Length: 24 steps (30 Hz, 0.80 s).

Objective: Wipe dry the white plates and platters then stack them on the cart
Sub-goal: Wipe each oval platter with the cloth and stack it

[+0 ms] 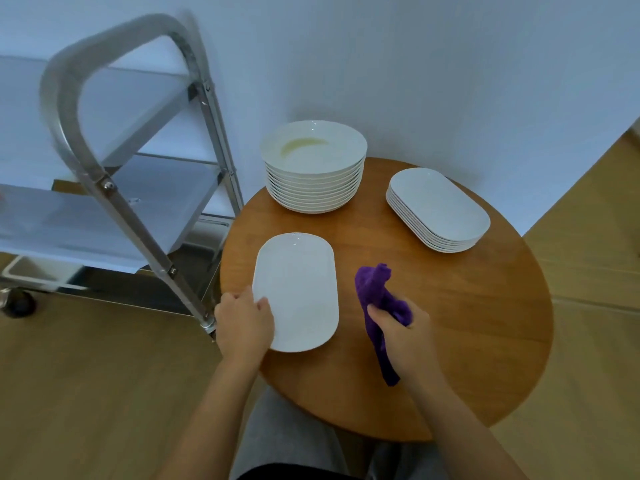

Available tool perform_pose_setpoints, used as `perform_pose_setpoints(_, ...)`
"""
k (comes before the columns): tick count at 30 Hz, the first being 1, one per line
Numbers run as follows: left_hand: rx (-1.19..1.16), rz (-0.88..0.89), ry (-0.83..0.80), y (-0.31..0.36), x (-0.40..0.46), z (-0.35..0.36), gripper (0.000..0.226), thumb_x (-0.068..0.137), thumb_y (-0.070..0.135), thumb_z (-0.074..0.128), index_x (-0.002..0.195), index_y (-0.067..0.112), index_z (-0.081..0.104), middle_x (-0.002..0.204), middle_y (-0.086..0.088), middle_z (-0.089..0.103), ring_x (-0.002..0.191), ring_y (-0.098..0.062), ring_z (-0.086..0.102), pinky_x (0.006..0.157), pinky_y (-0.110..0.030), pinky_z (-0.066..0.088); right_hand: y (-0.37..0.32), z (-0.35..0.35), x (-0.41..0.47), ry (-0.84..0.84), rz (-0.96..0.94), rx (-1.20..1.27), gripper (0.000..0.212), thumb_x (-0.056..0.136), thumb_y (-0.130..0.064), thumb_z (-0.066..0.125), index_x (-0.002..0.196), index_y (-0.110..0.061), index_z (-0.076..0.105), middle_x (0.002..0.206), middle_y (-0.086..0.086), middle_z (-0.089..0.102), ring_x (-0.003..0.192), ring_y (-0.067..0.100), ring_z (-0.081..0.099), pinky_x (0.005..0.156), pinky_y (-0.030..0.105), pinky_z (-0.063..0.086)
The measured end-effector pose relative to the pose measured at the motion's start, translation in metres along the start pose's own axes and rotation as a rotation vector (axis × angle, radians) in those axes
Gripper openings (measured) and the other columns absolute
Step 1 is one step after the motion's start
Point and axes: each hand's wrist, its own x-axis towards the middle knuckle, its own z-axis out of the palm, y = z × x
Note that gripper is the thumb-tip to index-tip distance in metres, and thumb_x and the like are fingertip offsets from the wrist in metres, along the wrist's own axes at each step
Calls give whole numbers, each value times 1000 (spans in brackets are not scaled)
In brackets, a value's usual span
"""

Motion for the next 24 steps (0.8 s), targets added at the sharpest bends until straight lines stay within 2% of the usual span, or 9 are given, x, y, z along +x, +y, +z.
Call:
perform_pose_setpoints(2, 83, 28, 46, 9, -3, 2, 41, 94, 36, 47, 128, 12, 47, 129, -12, 47, 119, -29, 42, 97, -44, 40, 1, -3, 4, 11, 16, 14, 3, 85, -23, 66, 84, -26, 64, 76, 0, 65, 69, 11, 58, 59, 24, 41)
perform_pose_setpoints(4, 74, 117, 101, 28, -7, 4, 51, 92, 40, 50, 137, 17, 41, 137, -8, 45, 125, -27, 38, 101, -42, 37, -1, -9, 9, 20, 21, 41, 5, 85, -22, 66, 88, -25, 65, 76, -4, 65, 70, 8, 58, 60, 23, 40)
perform_pose_setpoints(8, -116, 321, 3, 79, -19, 21, 40, 93, 34, 52, 131, 20, 51, 135, -1, 52, 123, -18, 43, 104, -30, 33, -5, -23, 22, 66, 25, 80, 9, 85, -17, 66, 94, -20, 66, 78, -3, 65, 72, 11, 58, 59, 21, 38)
perform_pose_setpoints(11, -362, 394, -250, 123, -25, 39, 25, 95, 29, 52, 117, 22, 59, 109, 8, 61, 98, -7, 58, 84, -15, 45, -4, -39, 33, 99, 40, 110, 6, 86, -16, 65, 87, -21, 65, 76, -3, 64, 70, 11, 58, 59, 22, 39)
perform_pose_setpoints(13, -502, 344, -406, 152, -22, 51, 11, 95, 28, 51, 91, 26, 60, 88, 8, 65, 78, -7, 64, 69, -17, 54, 0, -52, 41, 153, 50, 124, 13, 86, -16, 65, 79, -27, 62, 74, -5, 64, 69, 9, 58, 60, 24, 42)
perform_pose_setpoints(15, -559, 274, -487, 178, -15, 67, 20, 95, 29, 50, 77, 27, 56, 75, 6, 63, 66, -7, 64, 55, -15, 53, 4, -66, 50, 227, 73, 146, 16, 86, -17, 65, 75, -28, 61, 71, -6, 63, 69, 12, 57, 60, 25, 43)
perform_pose_setpoints(18, -586, 148, -545, 210, -5, 93, 26, 95, 31, 51, 74, 17, 58, 72, -1, 64, 61, -10, 64, 50, -20, 55, 14, -86, 63, 310, 118, 190, 16, 86, -19, 66, 74, -28, 60, 68, -6, 63, 68, 12, 57, 59, 26, 43)
perform_pose_setpoints(22, -544, 26, -600, 242, 5, 121, 33, 92, 43, 52, 82, 12, 57, 66, 0, 65, 53, -8, 64, 43, -17, 48, 20, -101, 76, 276, 141, 180, 14, 85, -21, 66, 74, -29, 62, 63, -8, 66, 67, 13, 61, 61, 28, 45)
perform_pose_setpoints(24, -541, -26, -594, 251, 10, 130, 34, 91, 42, 54, 82, 9, 59, 62, 0, 66, 50, -9, 63, 48, -19, 49, 22, -105, 80, 253, 141, 185, 13, 85, -20, 66, 75, -28, 65, 63, -11, 67, 65, 9, 61, 61, 27, 44)
